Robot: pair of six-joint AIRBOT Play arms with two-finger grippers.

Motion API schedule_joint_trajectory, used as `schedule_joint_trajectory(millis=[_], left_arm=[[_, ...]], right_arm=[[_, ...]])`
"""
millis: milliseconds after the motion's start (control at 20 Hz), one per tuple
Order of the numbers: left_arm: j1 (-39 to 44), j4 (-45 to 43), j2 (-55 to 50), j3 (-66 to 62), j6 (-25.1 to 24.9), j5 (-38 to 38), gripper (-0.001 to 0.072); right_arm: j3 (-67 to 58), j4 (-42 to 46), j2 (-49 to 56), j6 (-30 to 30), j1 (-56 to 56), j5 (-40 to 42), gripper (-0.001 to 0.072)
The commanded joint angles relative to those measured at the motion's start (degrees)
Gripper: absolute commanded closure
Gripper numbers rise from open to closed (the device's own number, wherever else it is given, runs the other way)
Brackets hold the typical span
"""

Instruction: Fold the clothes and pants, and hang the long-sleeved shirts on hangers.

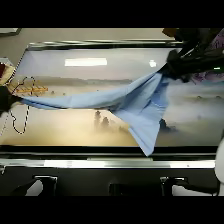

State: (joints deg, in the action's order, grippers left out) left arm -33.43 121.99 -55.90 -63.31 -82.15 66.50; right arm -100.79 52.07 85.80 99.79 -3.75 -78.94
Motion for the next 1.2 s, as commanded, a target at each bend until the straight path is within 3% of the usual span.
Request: schedule_joint_trajectory(millis=[0, 150, 300, 400, 500, 550, 750, 850, 950, 1150], left_arm=[[6.7, -2.3, -13.3, 5.3, -0.5, -12.6, 0.069], [10.4, -1.8, -23.5, 2.8, -0.5, -18.6, 0.069], [12.3, -1.8, -29.3, -1.4, -0.6, -18.4, 0.0684], [12.5, -1.6, -29.4, -3.1, -1.0, -16.8, 0.0545], [12.0, -1.4, -27.5, -4.3, -1.6, -12.4, 0.0214], [11.9, -1.4, -25.6, -4.3, -2.2, -9.7, 0.0165], [15.0, 2.8, -17.5, -2.4, -4.5, 0.8, 0.0165], [21.0, 8.3, -16.0, 1.7, -3.7, 0.3, 0.0165], [29.2, 11.9, -16.3, 6.1, -0.6, -3.8, 0.0165], [47.9, 14.9, -19.4, 10.2, 8.1, -22.5, 0.0164]], right_arm=[[2.1, -0.7, 15.8, -2.1, 4.2, 11.3, 0.0683], [2.1, -6.3, 22.3, -2.1, 5.4, 20.0, 0.0683], [2.1, -7.3, 23.1, -2.5, 5.4, 22.5, 0.0683], [2.1, -7.2, 22.8, -4.0, 5.4, 21.7, 0.0683], [2.1, -7.2, 22.3, -4.8, 5.4, 20.2, 0.0683], [2.1, -6.7, 21.9, -5.1, 5.4, 19.4, 0.0683], [2.1, -3.1, 19.8, -5.8, 5.4, 17.6, 0.0683], [2.1, -0.8, 18.6, -5.8, 5.4, 15.7, 0.0683], [2.1, 0.8, 17.8, -5.8, 5.4, 14.0, 0.0683], [2.1, 1.2, 17.3, -5.7, 5.4, 11.3, 0.0683]])
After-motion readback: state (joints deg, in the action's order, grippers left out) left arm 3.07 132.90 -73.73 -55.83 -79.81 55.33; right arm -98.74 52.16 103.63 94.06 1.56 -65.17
